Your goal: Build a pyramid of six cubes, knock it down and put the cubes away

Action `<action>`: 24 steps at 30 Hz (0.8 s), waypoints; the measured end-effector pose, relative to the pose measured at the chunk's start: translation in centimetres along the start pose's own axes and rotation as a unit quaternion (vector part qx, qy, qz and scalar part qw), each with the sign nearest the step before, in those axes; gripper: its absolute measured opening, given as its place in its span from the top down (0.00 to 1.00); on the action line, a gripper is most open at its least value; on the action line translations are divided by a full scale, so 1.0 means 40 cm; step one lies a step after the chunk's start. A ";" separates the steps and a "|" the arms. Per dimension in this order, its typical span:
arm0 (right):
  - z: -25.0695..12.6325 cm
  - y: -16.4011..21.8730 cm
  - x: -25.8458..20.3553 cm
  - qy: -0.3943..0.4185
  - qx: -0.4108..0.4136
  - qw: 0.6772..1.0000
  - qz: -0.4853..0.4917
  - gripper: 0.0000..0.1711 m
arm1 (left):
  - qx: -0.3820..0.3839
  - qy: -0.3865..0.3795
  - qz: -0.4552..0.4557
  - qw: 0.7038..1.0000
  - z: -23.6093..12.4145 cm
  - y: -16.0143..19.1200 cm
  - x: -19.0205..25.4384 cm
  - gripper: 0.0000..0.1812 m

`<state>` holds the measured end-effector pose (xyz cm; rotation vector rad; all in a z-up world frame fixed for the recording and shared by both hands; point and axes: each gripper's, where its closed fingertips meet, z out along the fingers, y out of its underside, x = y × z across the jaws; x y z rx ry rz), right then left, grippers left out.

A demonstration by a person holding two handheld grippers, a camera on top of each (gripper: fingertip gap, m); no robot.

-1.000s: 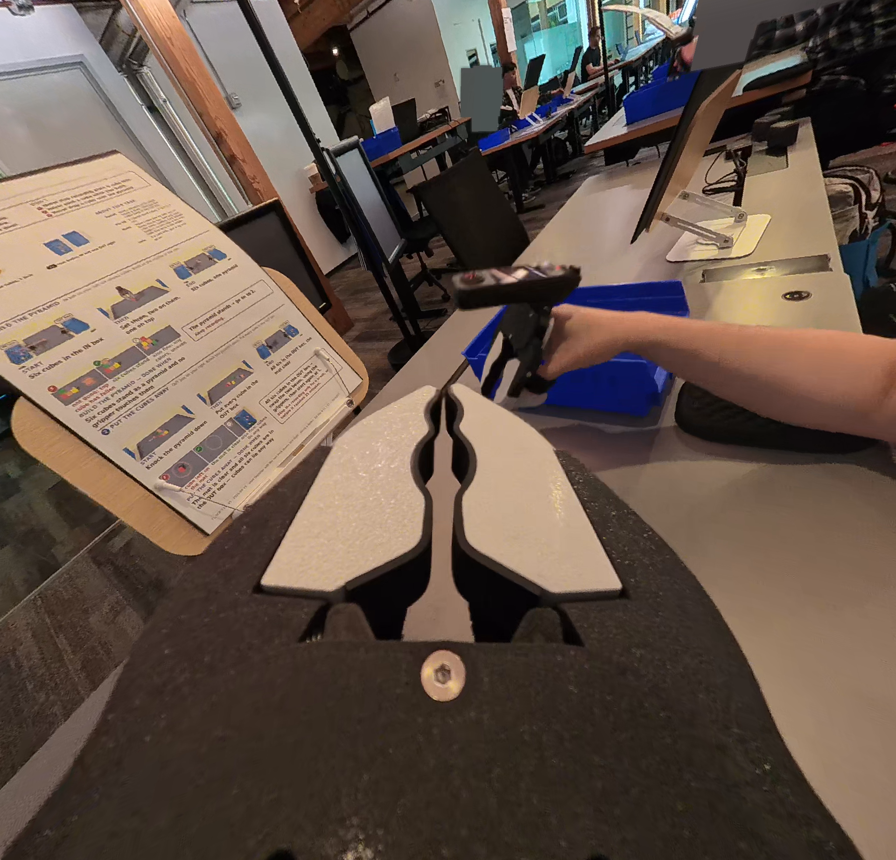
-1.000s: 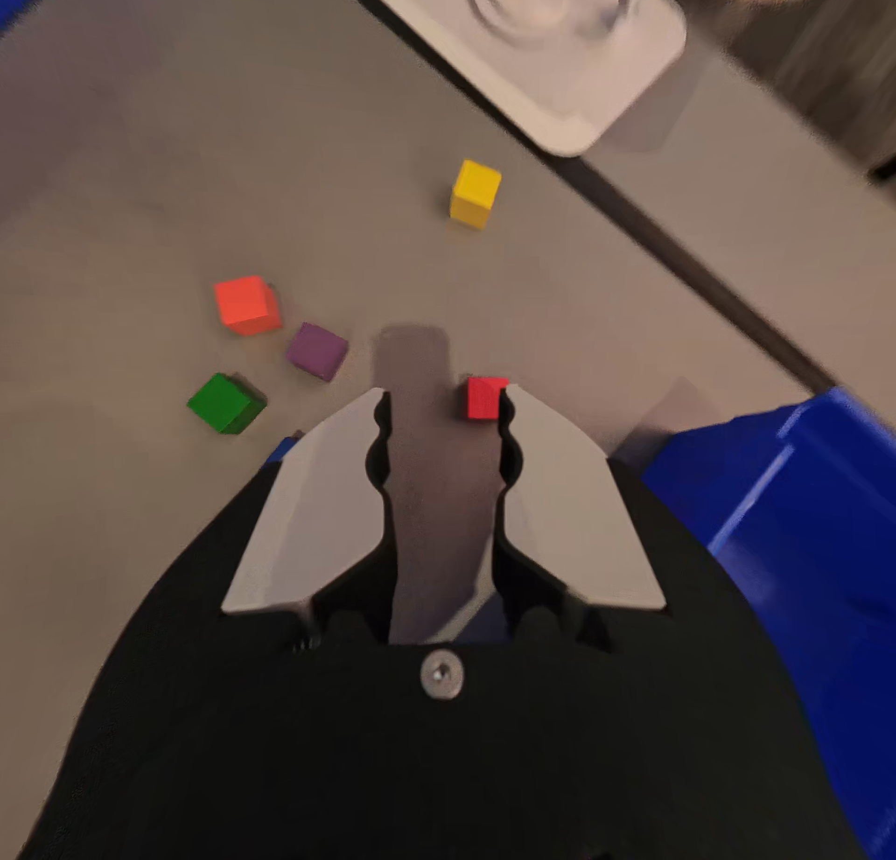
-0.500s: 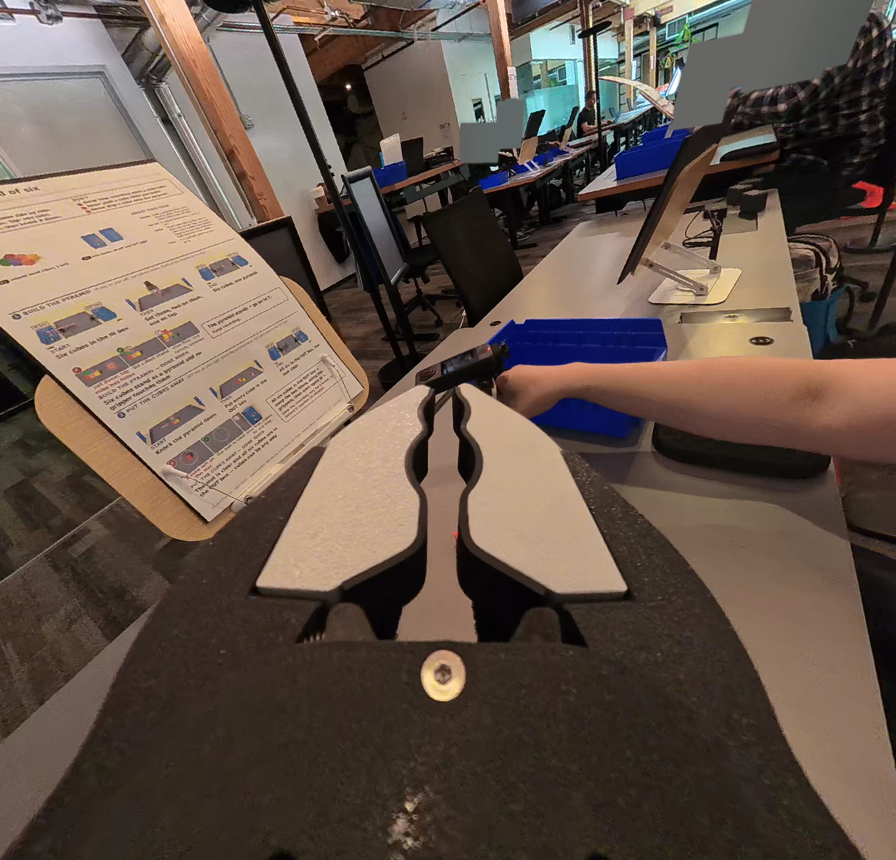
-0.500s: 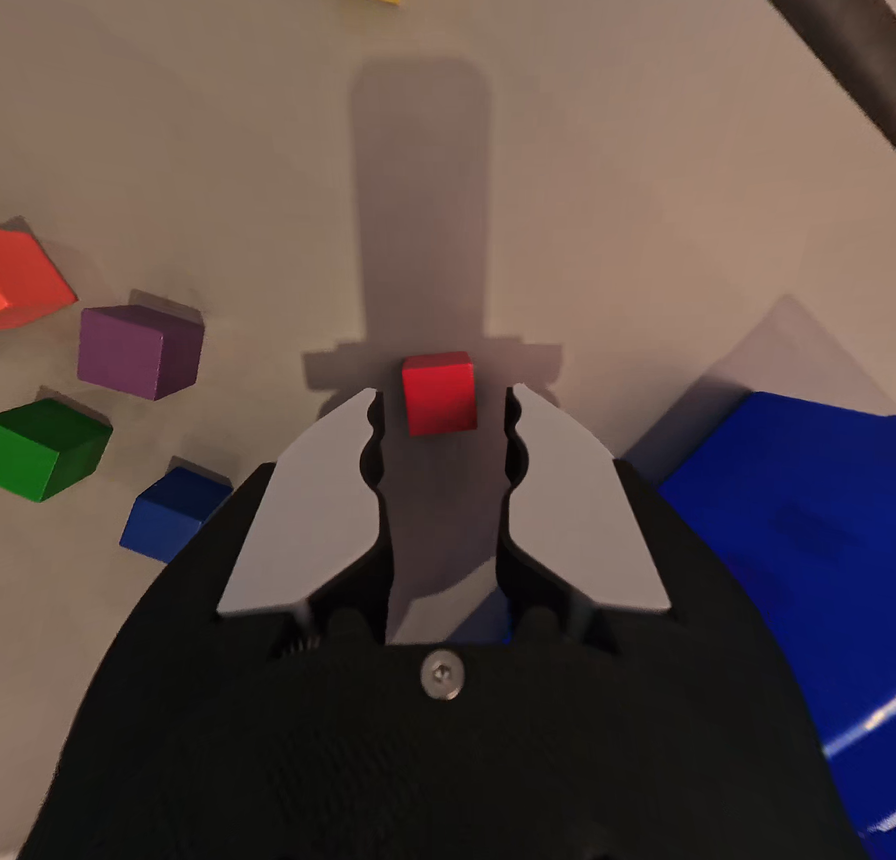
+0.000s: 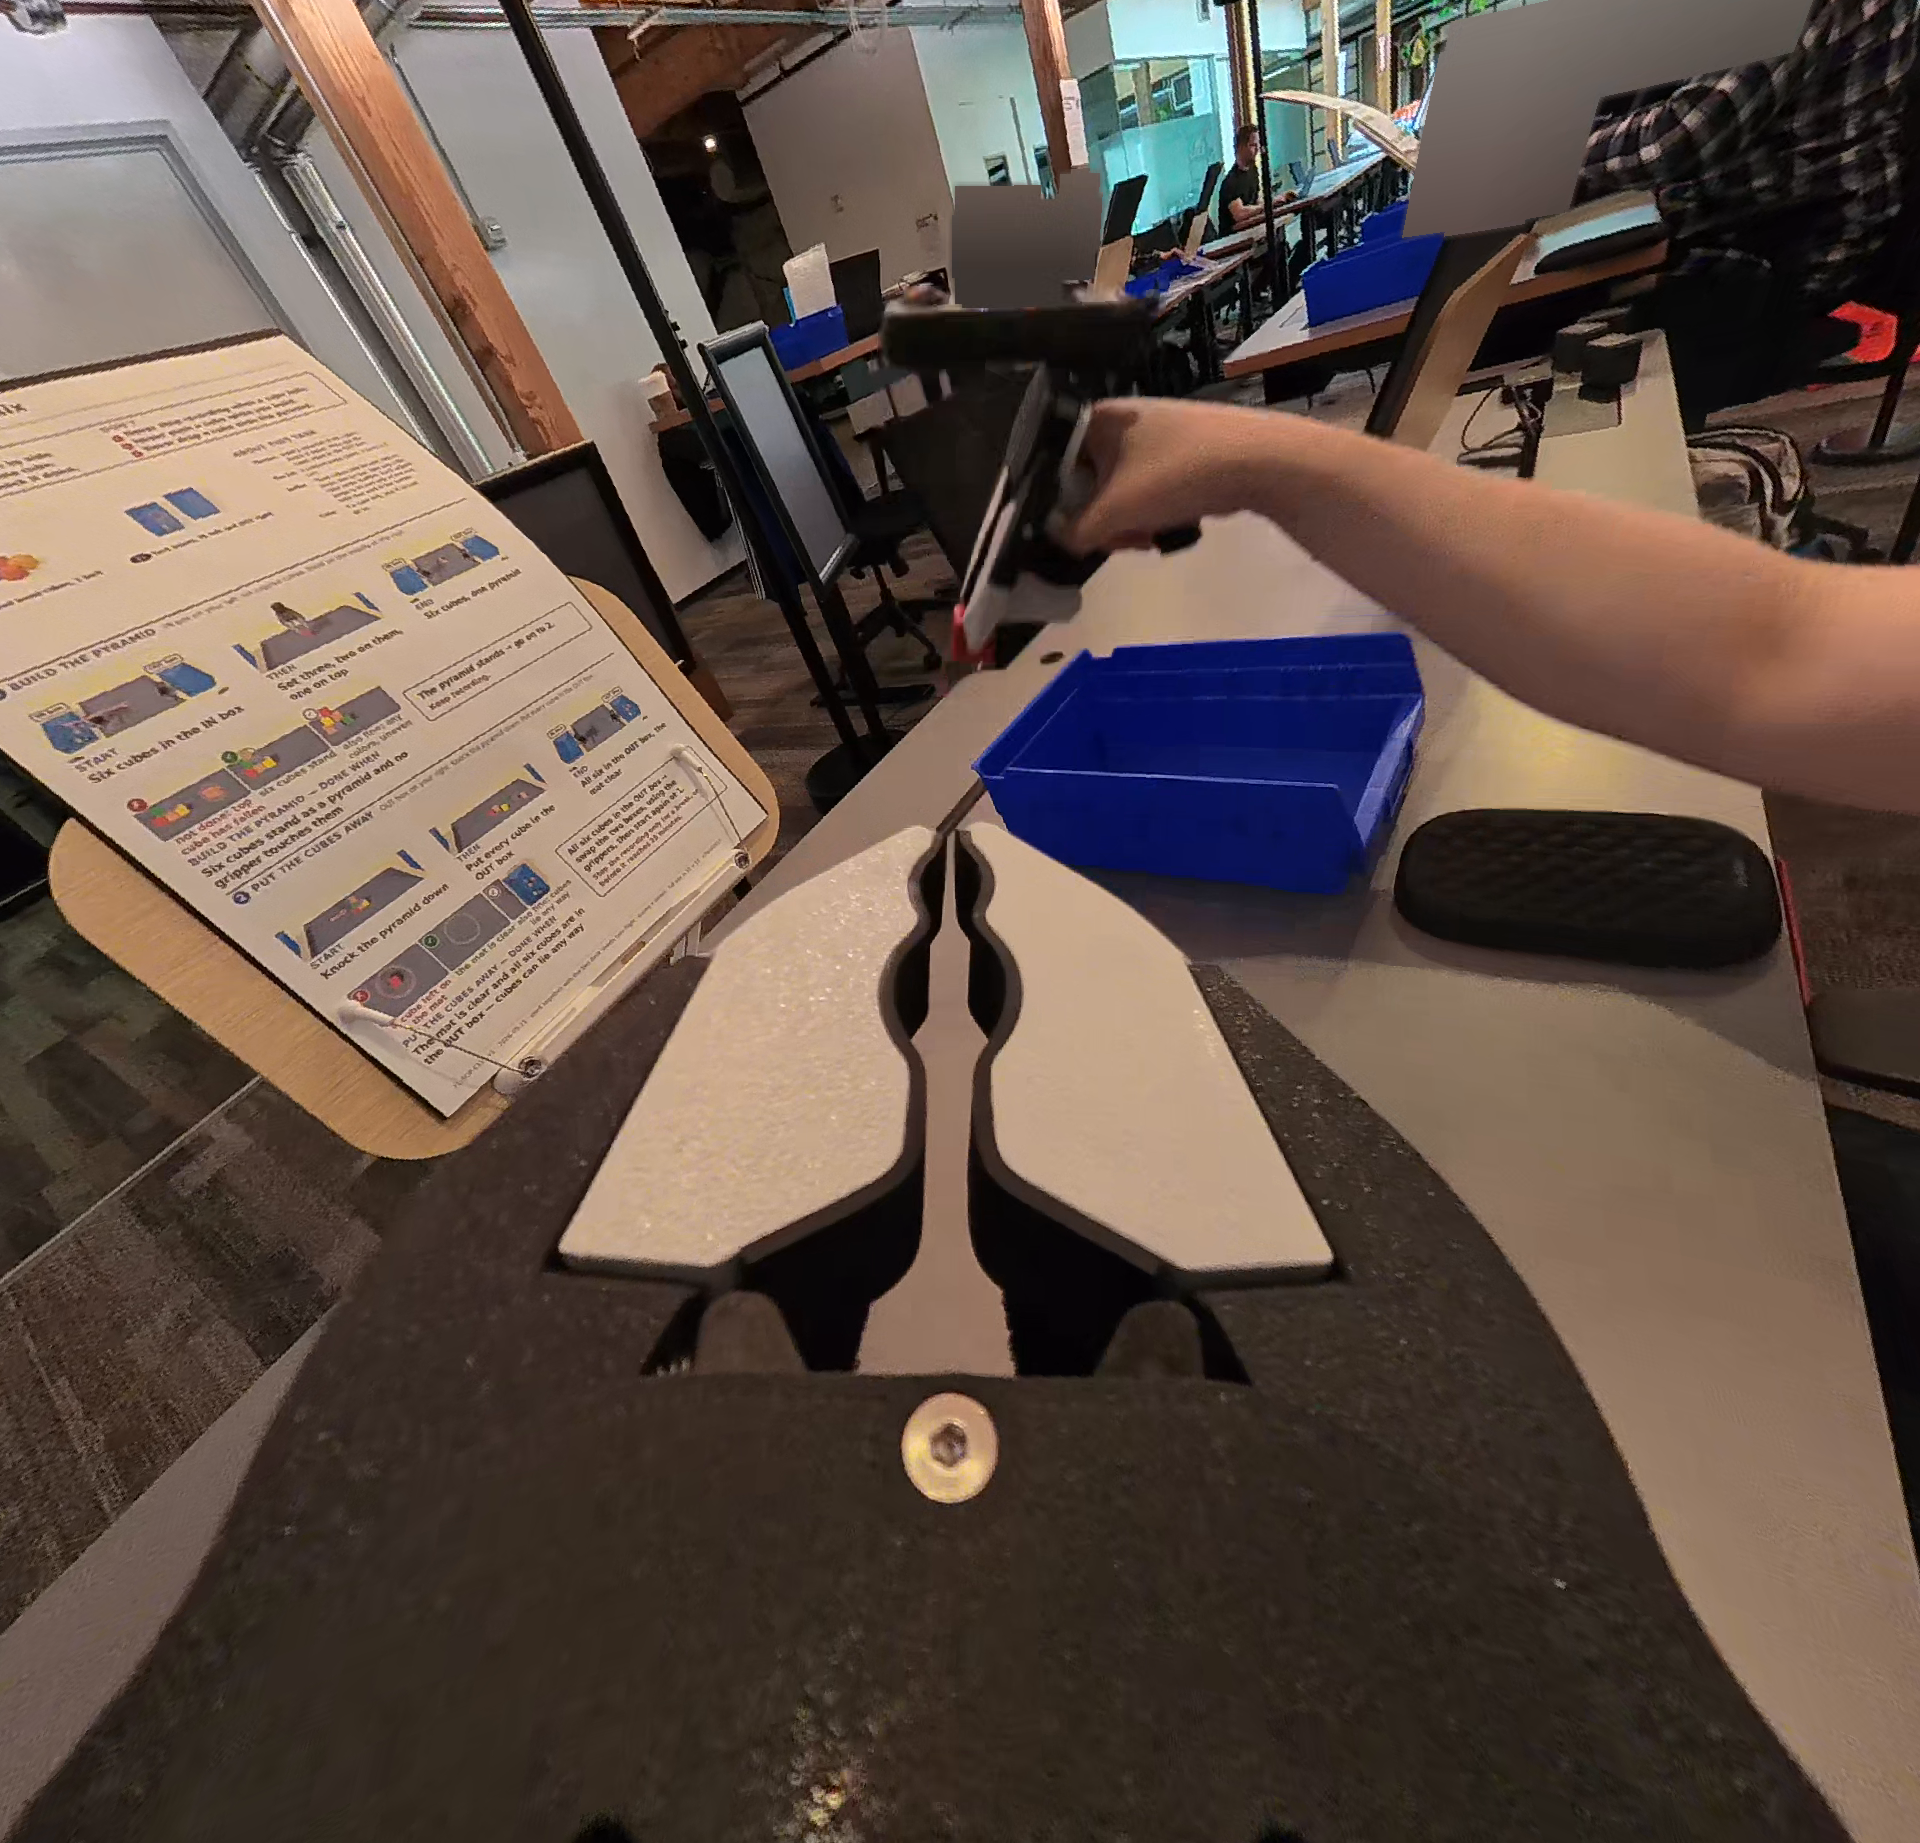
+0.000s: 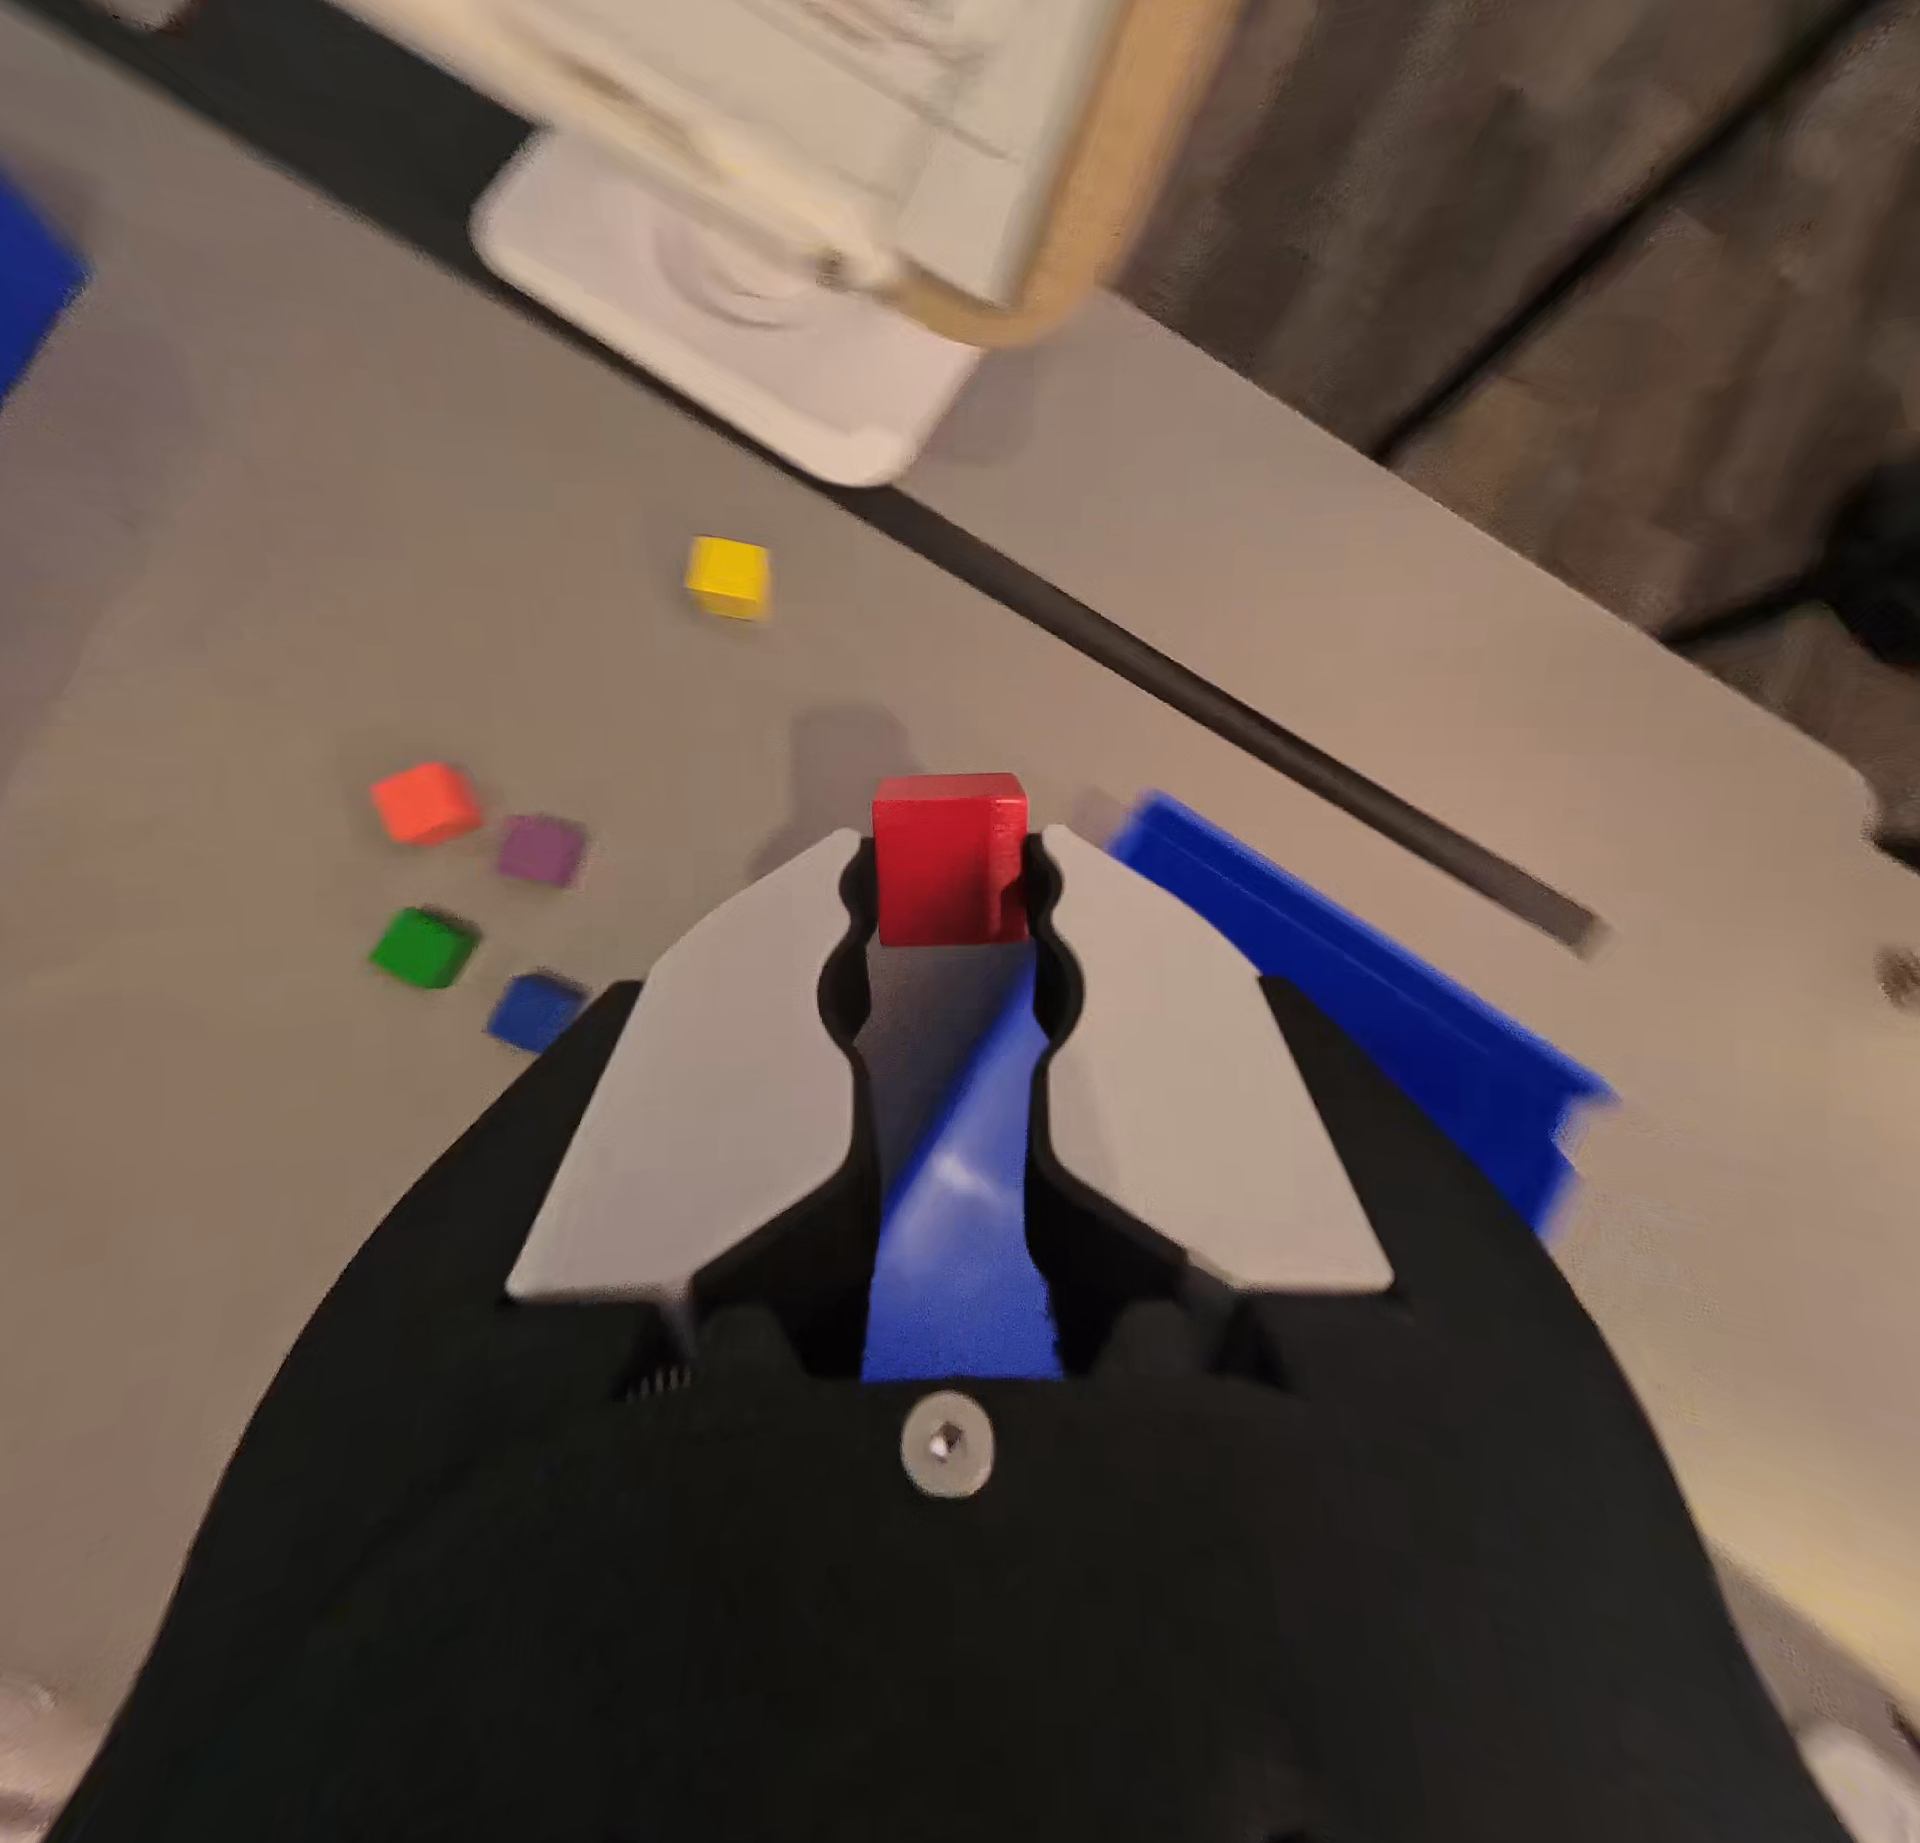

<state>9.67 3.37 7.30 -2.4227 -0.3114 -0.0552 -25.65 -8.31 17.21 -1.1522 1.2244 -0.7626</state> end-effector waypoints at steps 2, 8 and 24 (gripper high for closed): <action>-0.015 0.058 0.130 0.049 -0.029 0.996 0.063 0.83 | -0.004 0.000 0.002 1.000 0.004 0.002 0.003 0.99; 0.179 0.417 0.309 0.065 -0.168 0.960 0.215 0.83 | -0.014 0.011 0.007 1.000 0.020 0.007 0.022 0.99; 0.262 0.580 0.367 0.095 -0.194 0.942 0.257 0.76 | -0.035 0.019 0.017 0.999 0.041 0.024 0.037 0.99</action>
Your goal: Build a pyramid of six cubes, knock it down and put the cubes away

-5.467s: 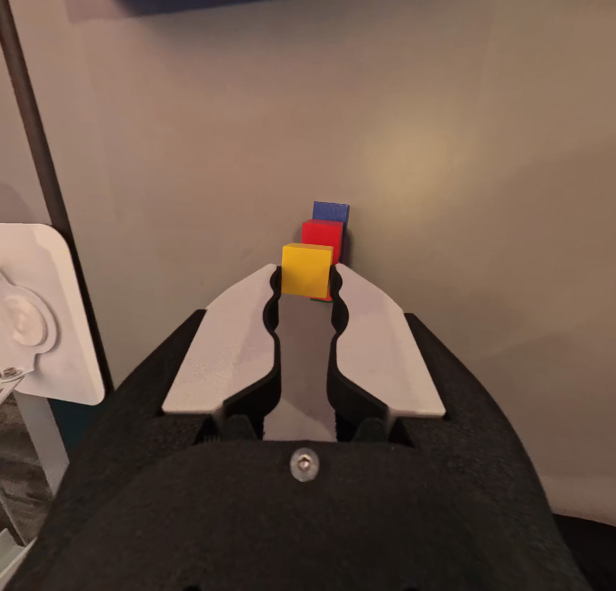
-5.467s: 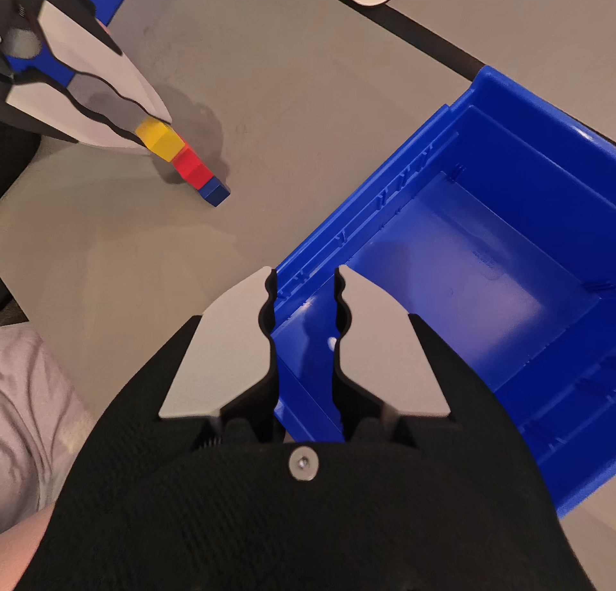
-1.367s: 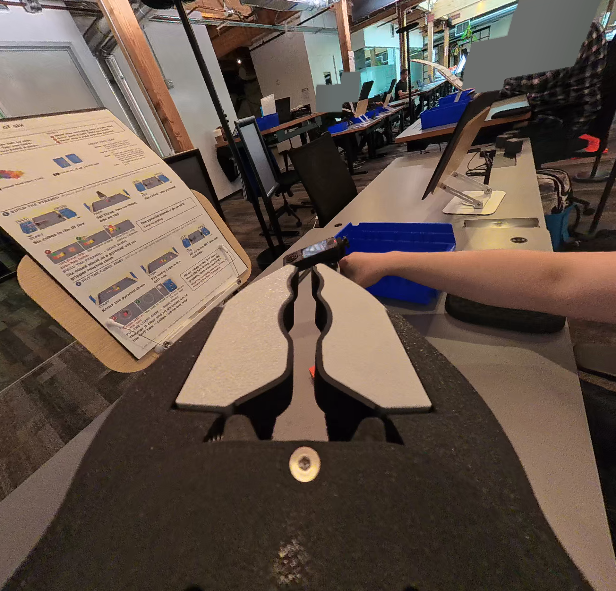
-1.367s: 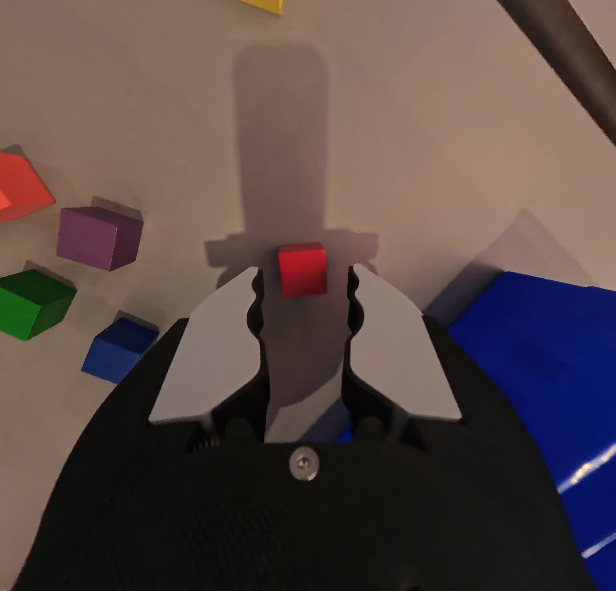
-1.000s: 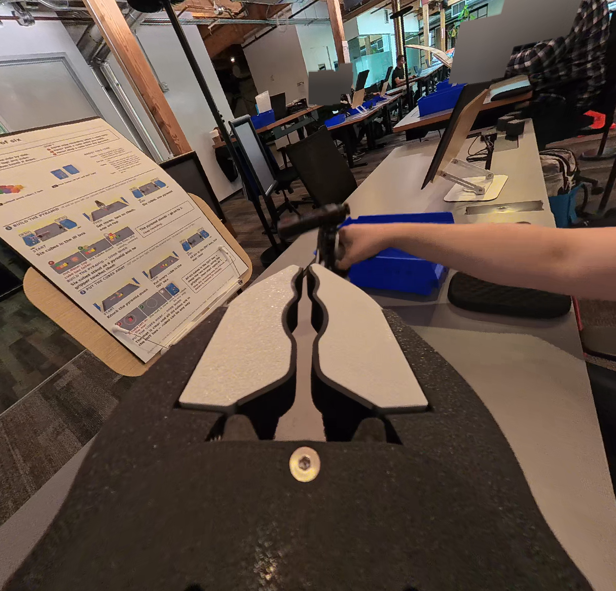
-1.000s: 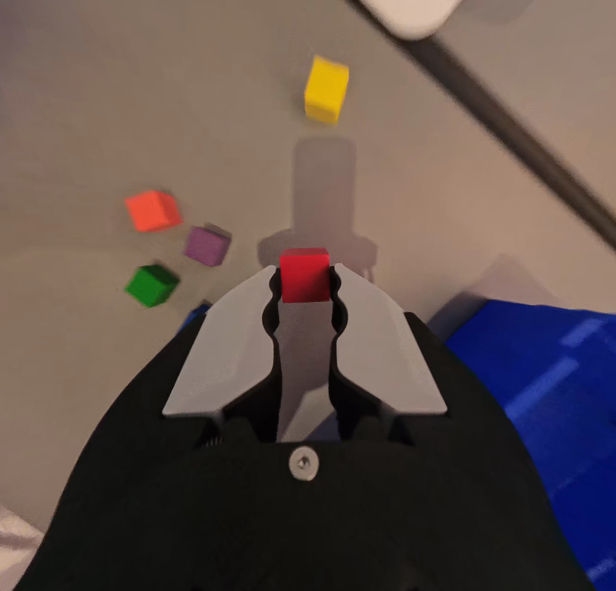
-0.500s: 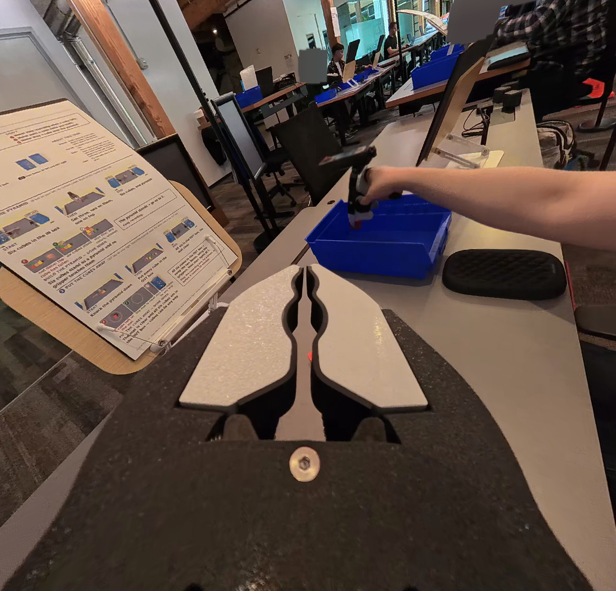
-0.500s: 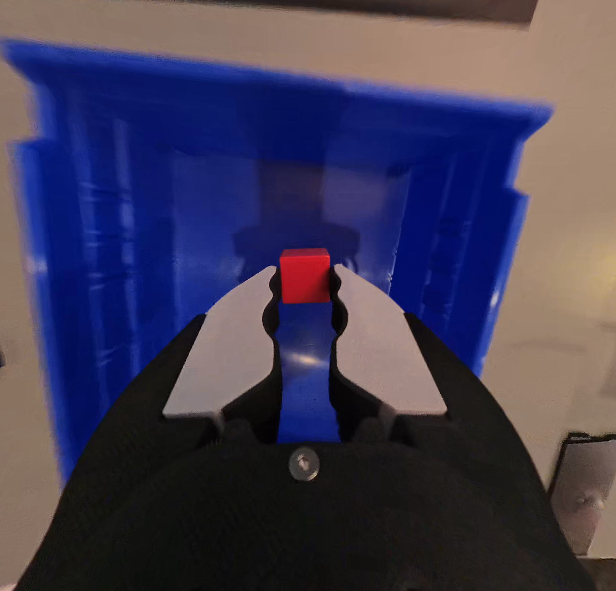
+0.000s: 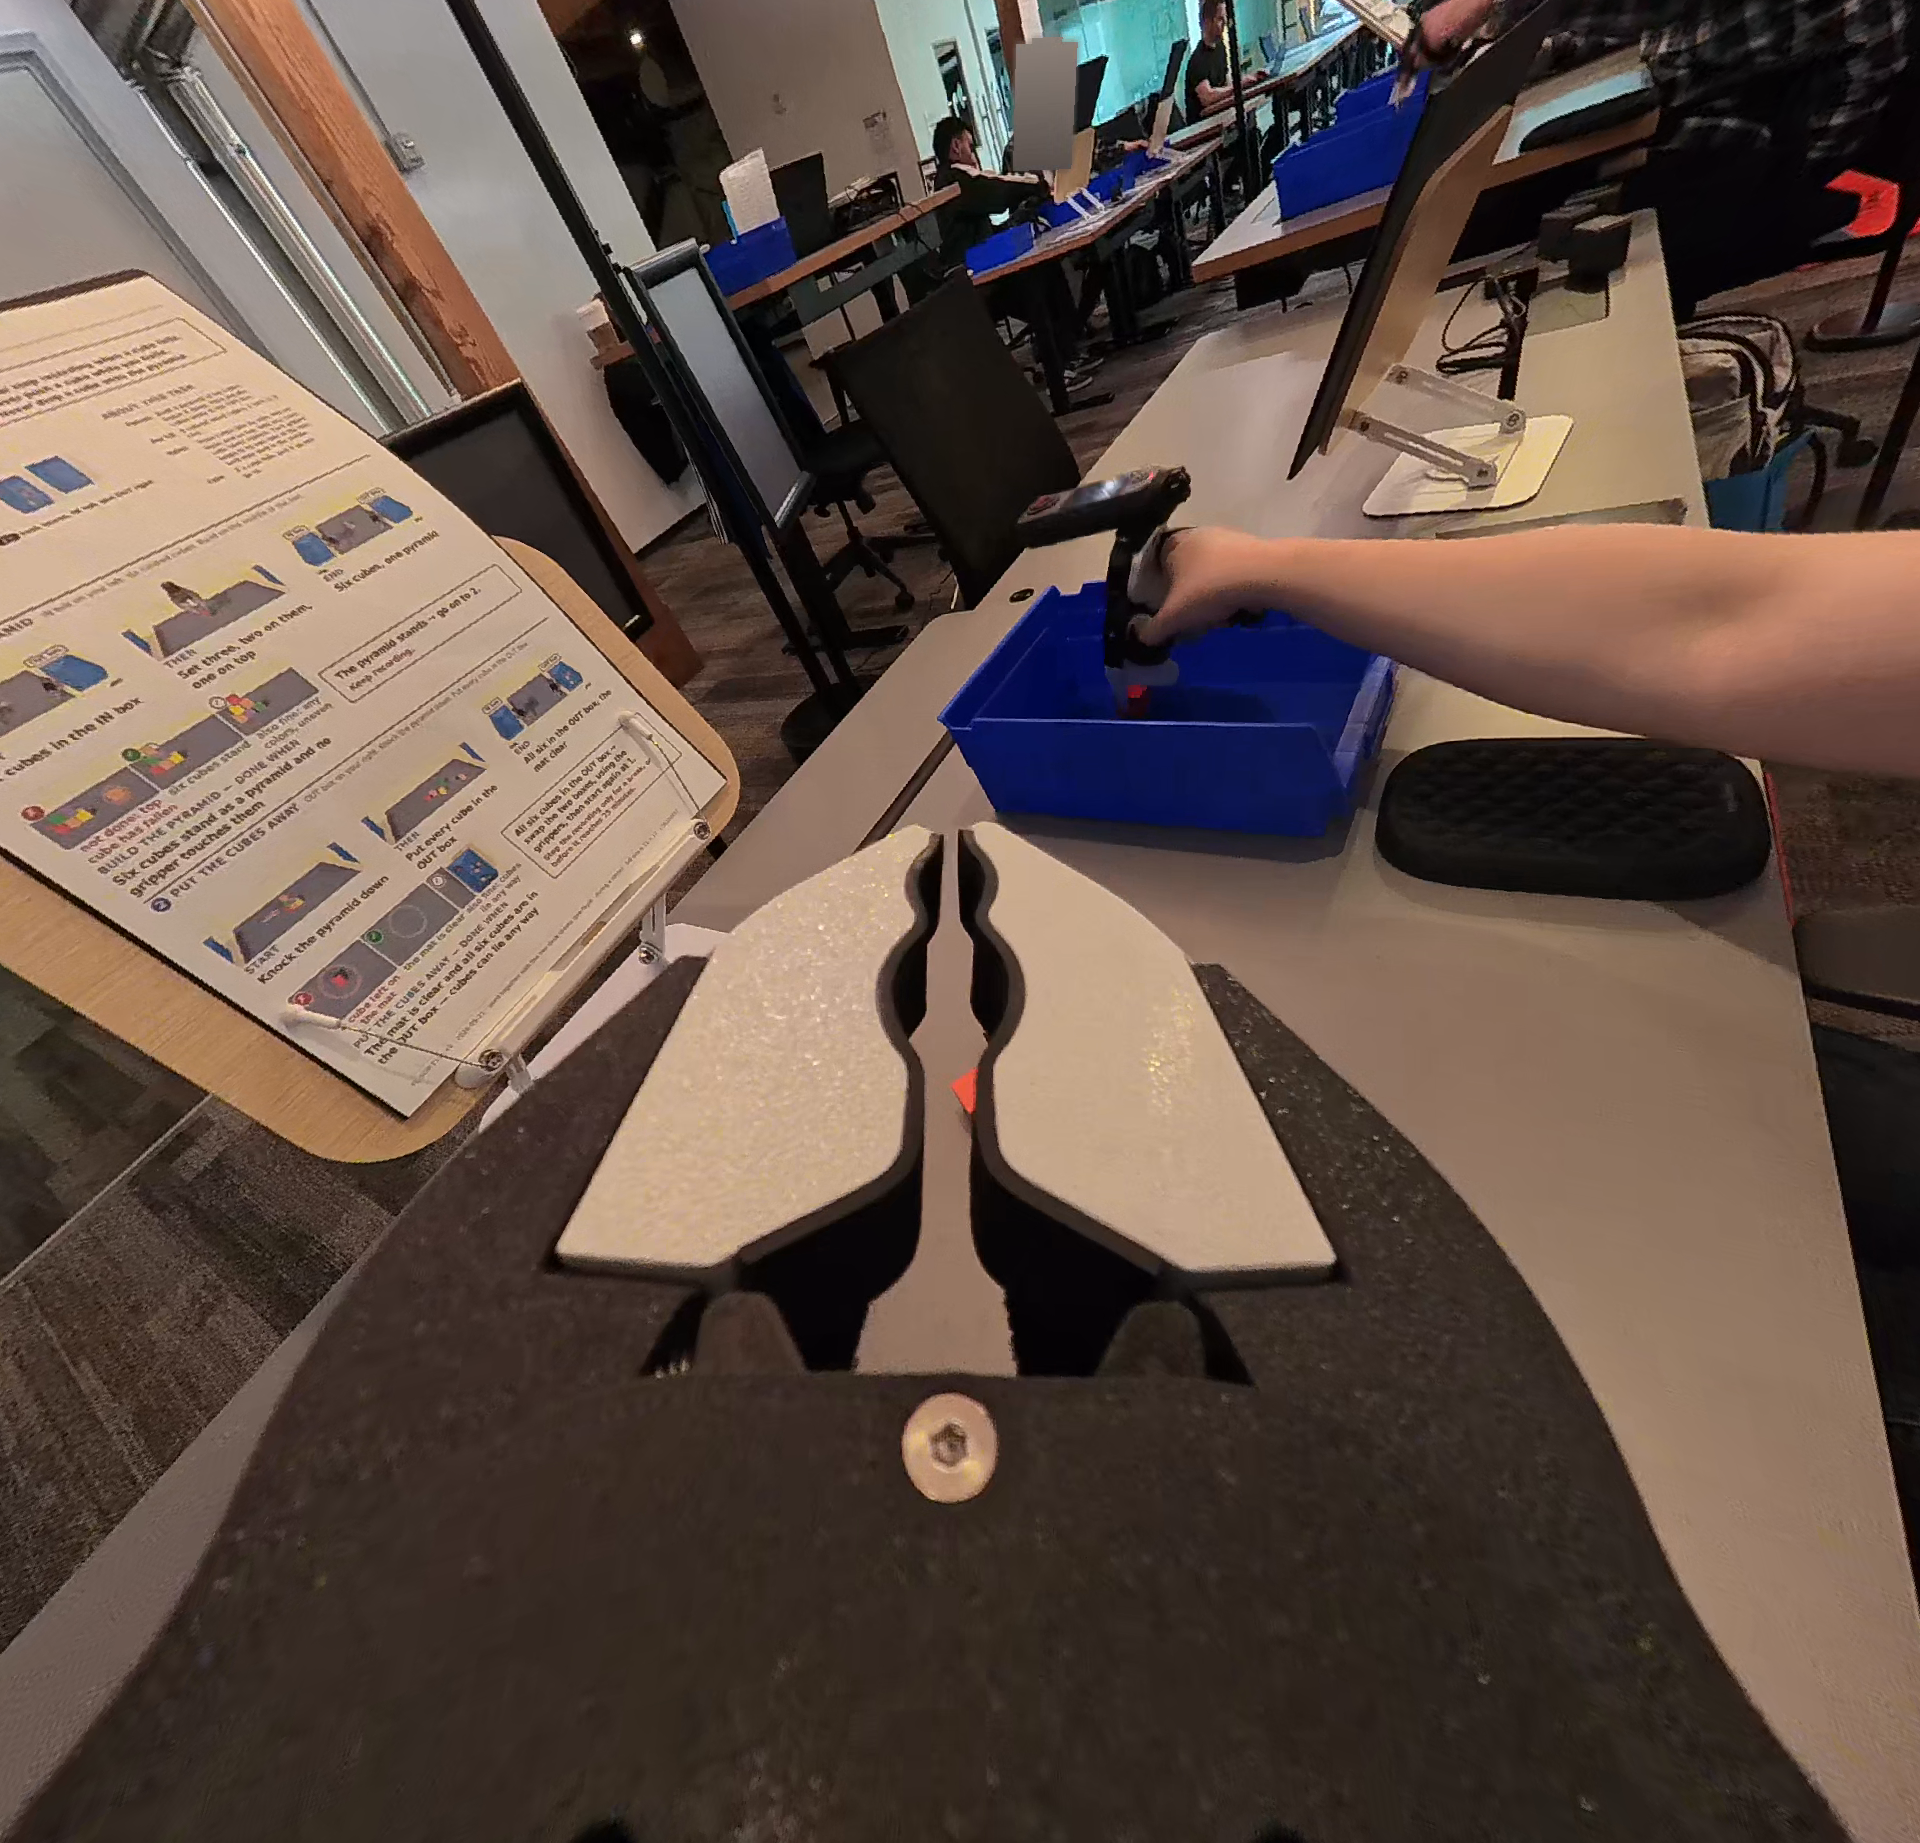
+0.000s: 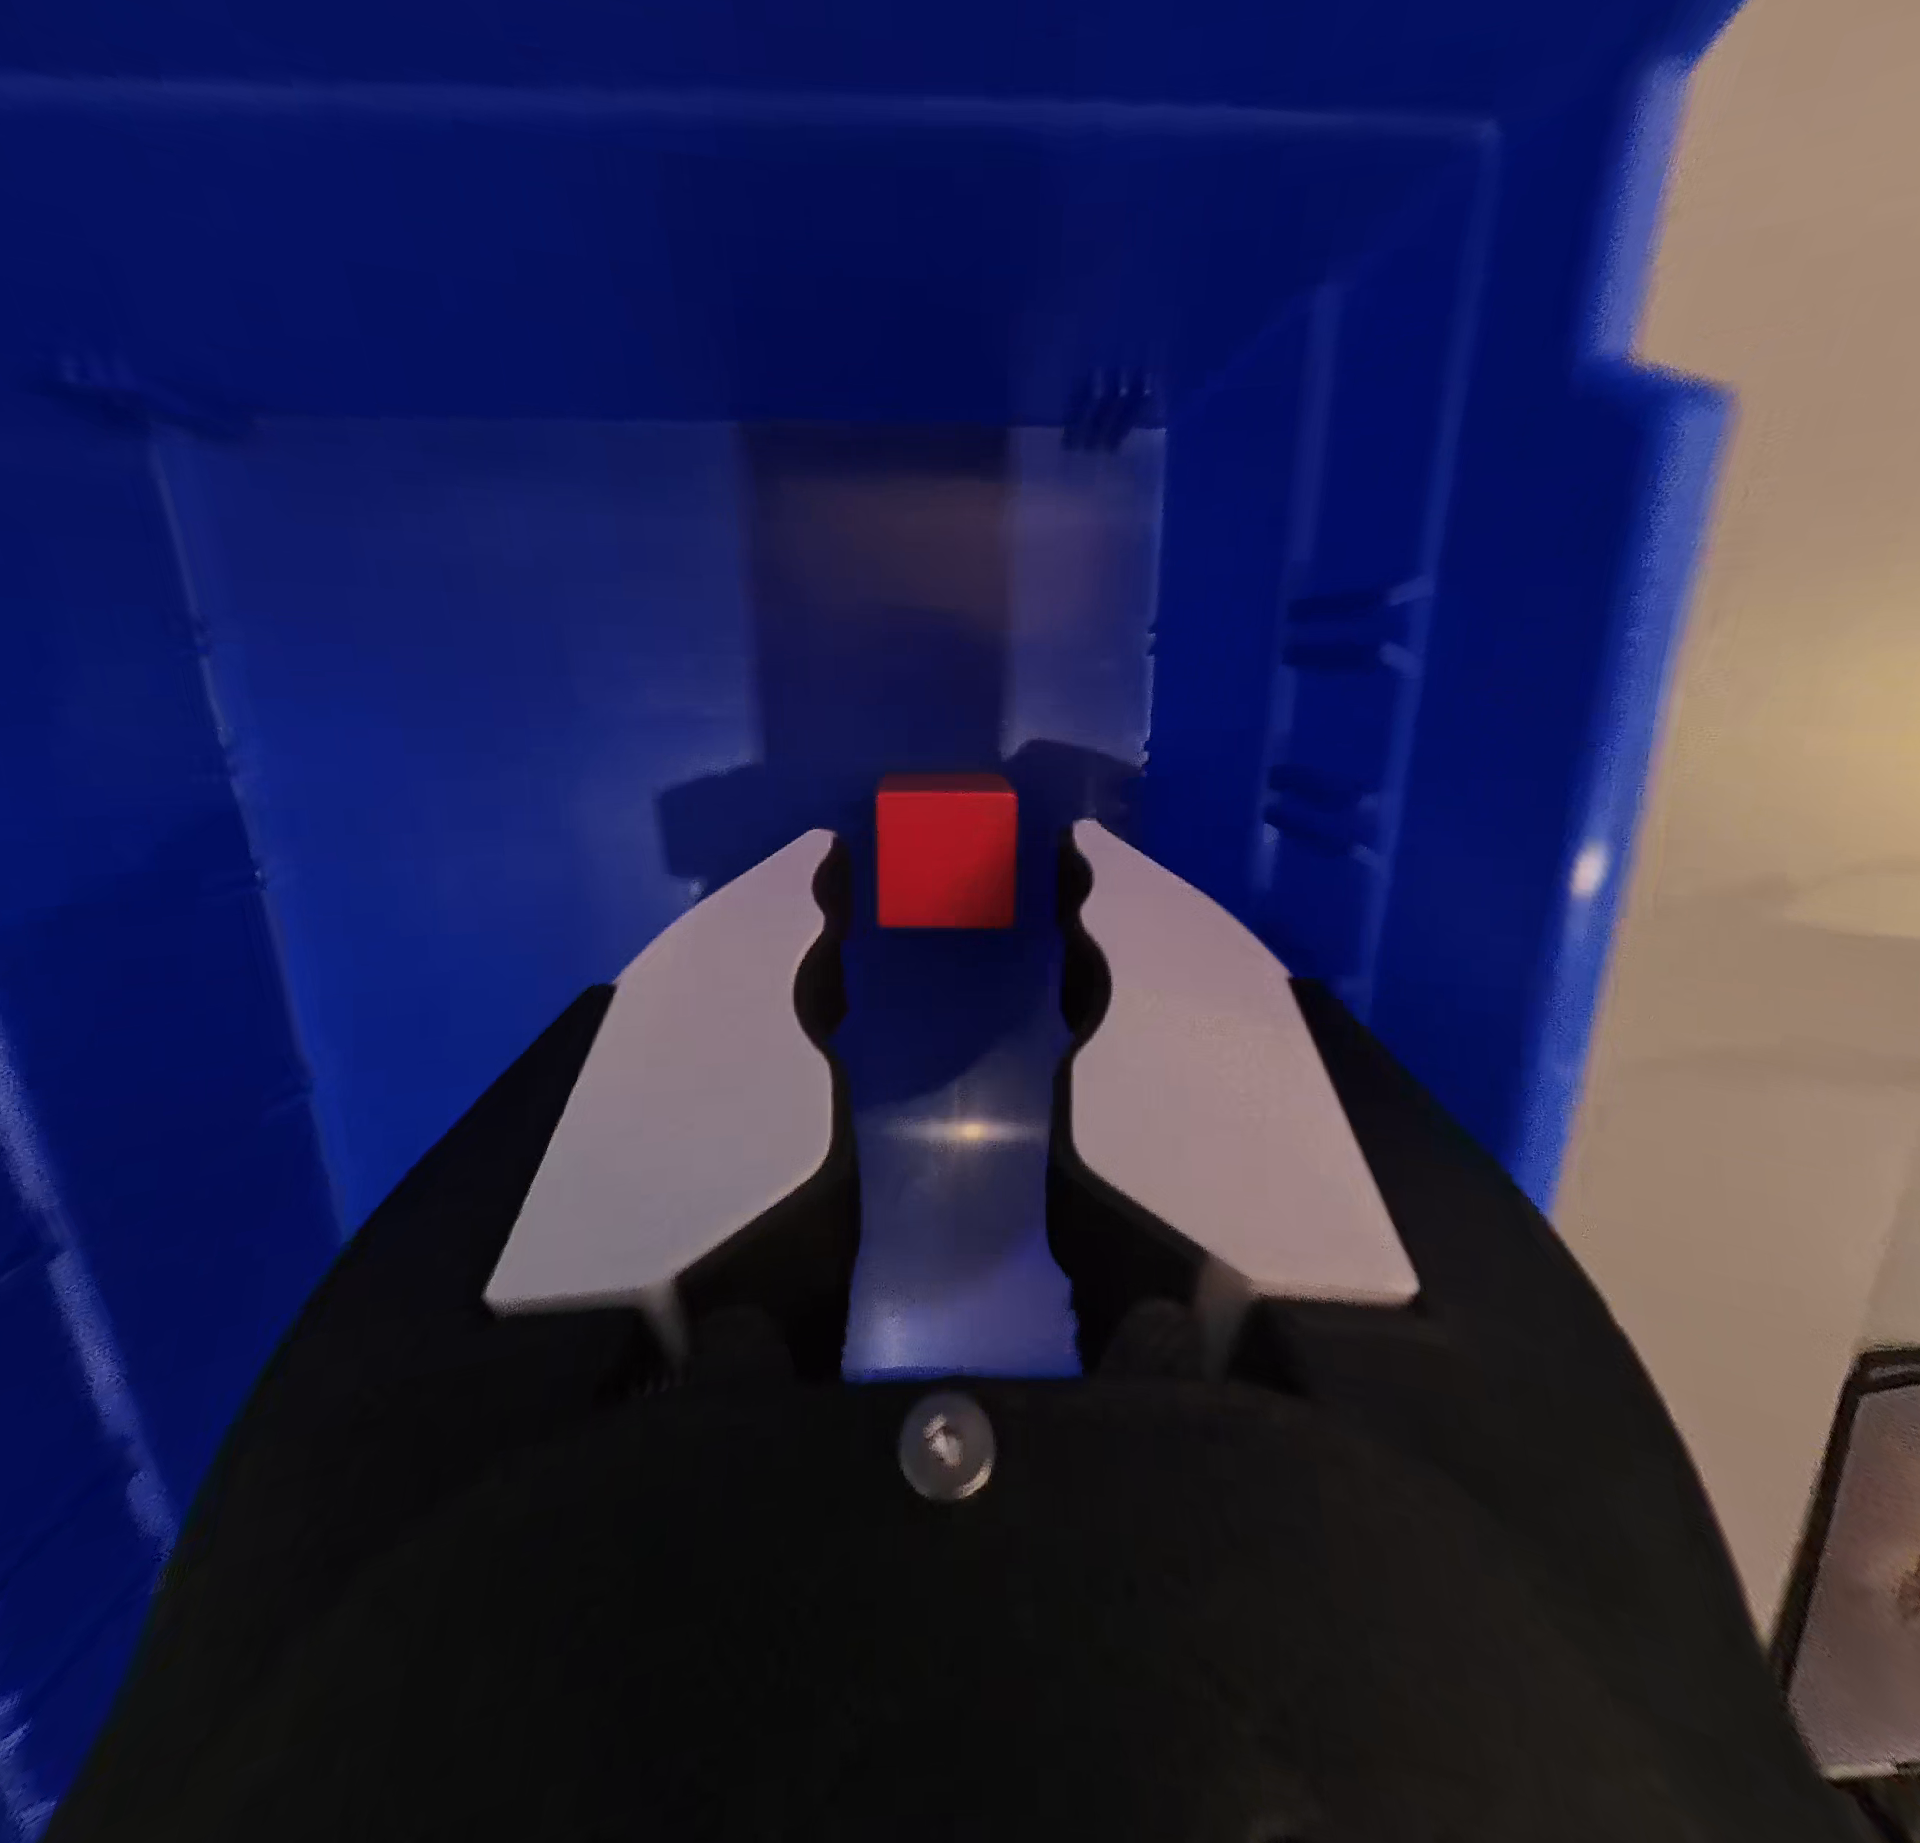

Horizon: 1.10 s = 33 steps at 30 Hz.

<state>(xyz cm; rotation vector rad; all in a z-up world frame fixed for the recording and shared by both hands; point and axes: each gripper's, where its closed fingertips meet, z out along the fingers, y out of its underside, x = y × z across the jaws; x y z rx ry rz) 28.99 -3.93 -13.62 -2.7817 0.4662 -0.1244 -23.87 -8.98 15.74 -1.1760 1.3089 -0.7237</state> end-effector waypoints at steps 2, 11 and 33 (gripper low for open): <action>-0.078 -0.046 -0.021 0.001 0.056 0.998 -0.016 0.75 | 0.004 -0.002 0.001 1.000 -0.005 -0.004 -0.001 0.99; -0.378 0.107 -0.707 -0.249 0.159 0.751 -0.591 0.77 | 0.007 -0.006 -0.002 1.000 -0.022 -0.004 -0.011 0.98; -0.345 0.148 -0.831 -0.171 0.218 0.688 -0.671 0.83 | 0.001 -0.009 0.003 1.000 -0.044 0.006 -0.020 0.99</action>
